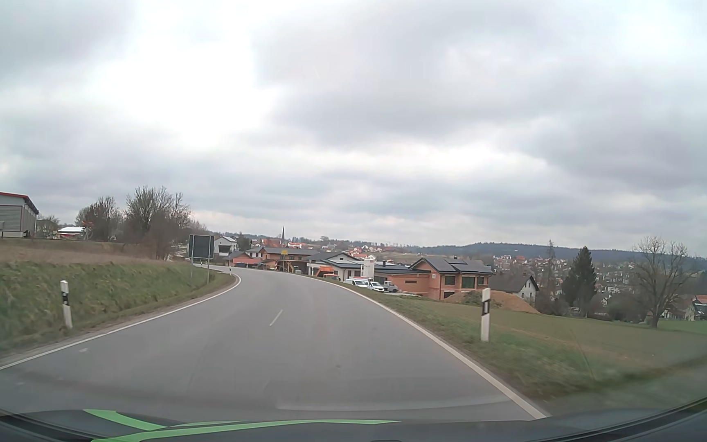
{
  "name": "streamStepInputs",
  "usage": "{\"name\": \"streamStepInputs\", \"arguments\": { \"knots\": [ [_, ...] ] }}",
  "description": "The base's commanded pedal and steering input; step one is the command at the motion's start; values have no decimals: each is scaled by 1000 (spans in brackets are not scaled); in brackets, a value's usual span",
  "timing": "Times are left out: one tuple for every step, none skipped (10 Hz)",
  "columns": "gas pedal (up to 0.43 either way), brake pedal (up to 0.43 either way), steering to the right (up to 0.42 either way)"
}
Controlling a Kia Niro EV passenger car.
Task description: Follow the waypoints while adhering to traffic rules and regulations
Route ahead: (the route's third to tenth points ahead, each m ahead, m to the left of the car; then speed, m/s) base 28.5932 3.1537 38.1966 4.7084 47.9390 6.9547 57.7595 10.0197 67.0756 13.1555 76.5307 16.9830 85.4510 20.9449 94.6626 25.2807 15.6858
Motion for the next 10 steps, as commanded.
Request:
{"name": "streamStepInputs", "arguments": {
  "knots": [
    [98, 0, -25],
    [98, 0, -25],
    [98, 0, -25],
    [87, 0, -25],
    [79, 0, -25],
    [28, 0, -25],
    [0, 0, -25],
    [0, 0, -25],
    [0, 0, -25],
    [0, 0, -25]
  ]
}}
